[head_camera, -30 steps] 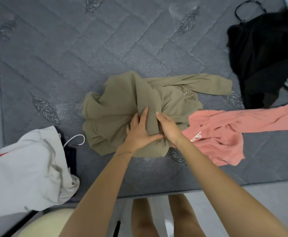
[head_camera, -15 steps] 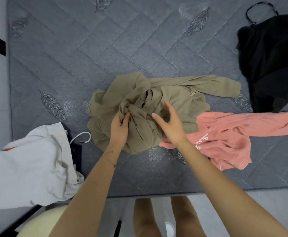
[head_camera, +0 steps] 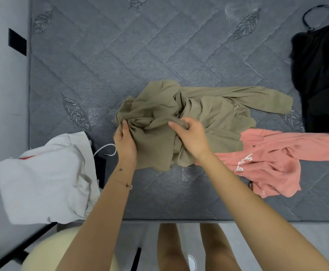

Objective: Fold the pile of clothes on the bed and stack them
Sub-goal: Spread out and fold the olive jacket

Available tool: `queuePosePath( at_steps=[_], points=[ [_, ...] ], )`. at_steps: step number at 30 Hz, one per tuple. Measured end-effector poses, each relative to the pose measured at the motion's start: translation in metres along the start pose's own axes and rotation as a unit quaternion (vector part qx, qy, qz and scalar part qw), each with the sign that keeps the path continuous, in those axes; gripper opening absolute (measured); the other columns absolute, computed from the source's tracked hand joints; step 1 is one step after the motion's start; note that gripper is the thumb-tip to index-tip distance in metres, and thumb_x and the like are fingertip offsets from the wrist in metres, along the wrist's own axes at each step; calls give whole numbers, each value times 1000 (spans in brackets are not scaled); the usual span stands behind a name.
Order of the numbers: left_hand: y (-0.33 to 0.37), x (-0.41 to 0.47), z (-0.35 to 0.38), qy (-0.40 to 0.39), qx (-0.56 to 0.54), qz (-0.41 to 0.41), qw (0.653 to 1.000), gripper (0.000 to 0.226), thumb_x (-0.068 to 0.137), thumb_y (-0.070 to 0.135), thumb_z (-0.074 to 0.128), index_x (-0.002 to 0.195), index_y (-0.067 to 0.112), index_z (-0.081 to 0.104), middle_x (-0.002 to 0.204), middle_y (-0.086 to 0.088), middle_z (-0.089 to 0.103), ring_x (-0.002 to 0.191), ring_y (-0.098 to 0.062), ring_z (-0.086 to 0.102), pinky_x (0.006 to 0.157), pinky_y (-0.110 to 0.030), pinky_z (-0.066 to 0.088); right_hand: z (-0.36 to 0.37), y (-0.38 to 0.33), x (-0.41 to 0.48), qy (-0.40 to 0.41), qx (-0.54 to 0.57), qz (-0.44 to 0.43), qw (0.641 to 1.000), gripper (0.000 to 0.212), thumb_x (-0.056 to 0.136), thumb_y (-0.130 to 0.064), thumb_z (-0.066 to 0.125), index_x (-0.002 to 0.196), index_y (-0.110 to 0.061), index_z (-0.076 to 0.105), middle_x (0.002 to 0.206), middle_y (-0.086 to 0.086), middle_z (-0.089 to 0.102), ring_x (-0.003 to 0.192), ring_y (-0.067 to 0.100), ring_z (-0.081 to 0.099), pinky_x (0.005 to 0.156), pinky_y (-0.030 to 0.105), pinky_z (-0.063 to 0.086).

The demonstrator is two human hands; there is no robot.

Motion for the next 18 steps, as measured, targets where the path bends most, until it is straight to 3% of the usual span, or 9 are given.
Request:
queuePosePath(
  at_steps=[3,7,10,12,13,15,17,18],
  points=[
    [0,8,-15,12,2,0,1000,21,105,25,40,101,21,61,94,14,62,85,7,57,76,-7,43,-4,-3,3,70,110,14,991,35,90,-12,68,62,-16,46,59,-2,42,60,11,37,59,27,33],
    [0,11,-24,8,27,-6,1000,24,105,25,40,98,17,61,93,9,63,90,-6,57,85,-19,43,1,-3,1,75,127,26,989,40,91,-12,67,60,-18,42,57,-2,43,60,11,39,59,24,36],
    [-1,6,-23,-12,63,-6,998,24,103,22,46,121,11,57,115,1,60,107,-10,54,97,-23,43,6,-4,-2,84,130,49,987,43,93,-14,64,59,-16,38,55,-3,41,56,9,37,57,23,34],
    [3,-5,-23,2,96,18,995,45,98,24,56,138,8,43,133,-5,46,122,-13,47,107,-25,38,9,-8,-4,85,142,51,985,45,96,-15,60,58,-16,36,53,-4,37,55,8,33,56,22,32],
    [6,-11,-24,7,111,52,992,50,96,25,60,139,8,41,134,-6,42,125,-16,45,110,-28,36,13,-12,-4,72,141,49,986,41,97,-16,58,61,-12,40,58,3,36,60,14,33,60,25,31],
    [13,-26,-16,-75,128,129,980,49,90,25,67,131,11,45,130,-5,44,124,-16,46,107,-26,37,27,-23,-6,9,126,36,991,24,99,-14,54,76,-4,55,71,14,43,71,20,38,69,32,34],
    [10,-36,-2,-226,141,108,958,38,87,24,69,121,17,51,121,0,57,114,-9,55,97,-22,44,43,-34,-7,-70,96,19,993,15,97,-7,55,93,3,65,76,18,60,75,17,53,75,31,45],
    [9,-38,2,-265,141,83,950,28,88,20,70,112,19,56,111,3,64,104,-4,61,89,-20,47,48,-39,-8,-98,87,16,991,13,96,-5,56,101,2,67,77,10,67,73,8,59,74,22,48]
  ],
)
Point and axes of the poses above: each hand's wrist, its own x-axis towards the middle knuckle, its own z-axis out of the palm, y = z × x, the point moved 5 cm from there along x, towards the middle knuckle
